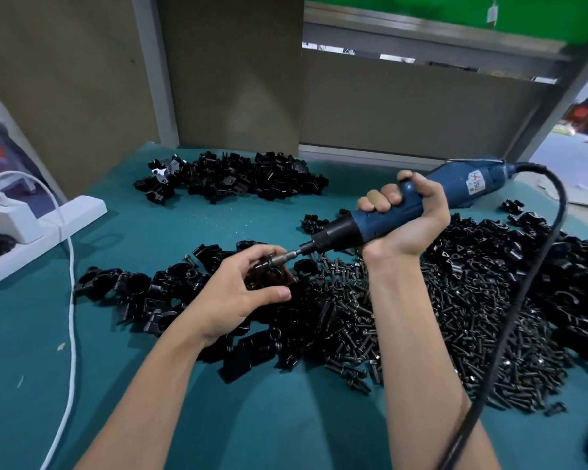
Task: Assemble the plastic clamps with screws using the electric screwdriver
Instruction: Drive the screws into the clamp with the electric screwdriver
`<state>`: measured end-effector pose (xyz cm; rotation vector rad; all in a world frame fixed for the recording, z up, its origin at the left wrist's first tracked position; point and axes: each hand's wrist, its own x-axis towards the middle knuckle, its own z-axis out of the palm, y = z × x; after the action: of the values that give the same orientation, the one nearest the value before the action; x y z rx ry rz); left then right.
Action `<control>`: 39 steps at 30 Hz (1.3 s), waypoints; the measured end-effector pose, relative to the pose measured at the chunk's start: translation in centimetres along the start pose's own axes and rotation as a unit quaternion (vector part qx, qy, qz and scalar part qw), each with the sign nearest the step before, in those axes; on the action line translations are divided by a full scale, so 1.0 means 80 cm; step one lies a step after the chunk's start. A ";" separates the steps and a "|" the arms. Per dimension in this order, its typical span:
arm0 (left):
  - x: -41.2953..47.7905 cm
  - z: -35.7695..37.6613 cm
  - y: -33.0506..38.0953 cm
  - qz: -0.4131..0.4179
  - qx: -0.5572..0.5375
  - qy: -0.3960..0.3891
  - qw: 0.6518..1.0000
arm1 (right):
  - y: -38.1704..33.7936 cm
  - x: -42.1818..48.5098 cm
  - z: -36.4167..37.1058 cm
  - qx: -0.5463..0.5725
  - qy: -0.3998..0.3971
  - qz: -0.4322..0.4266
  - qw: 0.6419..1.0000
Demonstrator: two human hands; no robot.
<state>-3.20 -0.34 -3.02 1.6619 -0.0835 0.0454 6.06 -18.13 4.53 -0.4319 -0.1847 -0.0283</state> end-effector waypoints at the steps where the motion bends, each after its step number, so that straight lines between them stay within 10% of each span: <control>1: 0.000 0.001 0.000 0.001 0.028 -0.004 1.000 | -0.002 0.000 -0.001 -0.005 -0.008 0.005 1.000; 15: -0.005 0.006 0.005 -0.011 -0.082 -0.064 0.995 | -0.006 -0.005 -0.003 0.006 -0.081 0.008 0.997; 28: -0.002 0.006 0.001 -0.002 -0.068 -0.040 0.997 | -0.058 -0.005 0.008 0.019 -0.338 0.085 0.937; 39: -0.001 0.003 0.002 0.032 -0.253 -0.002 0.967 | -0.047 0.001 -0.010 -0.036 -0.108 -0.029 0.993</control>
<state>-3.30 -0.63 -2.90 1.1489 -0.1398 0.0629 6.06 -21.89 5.40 -0.5015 -0.4109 -0.0455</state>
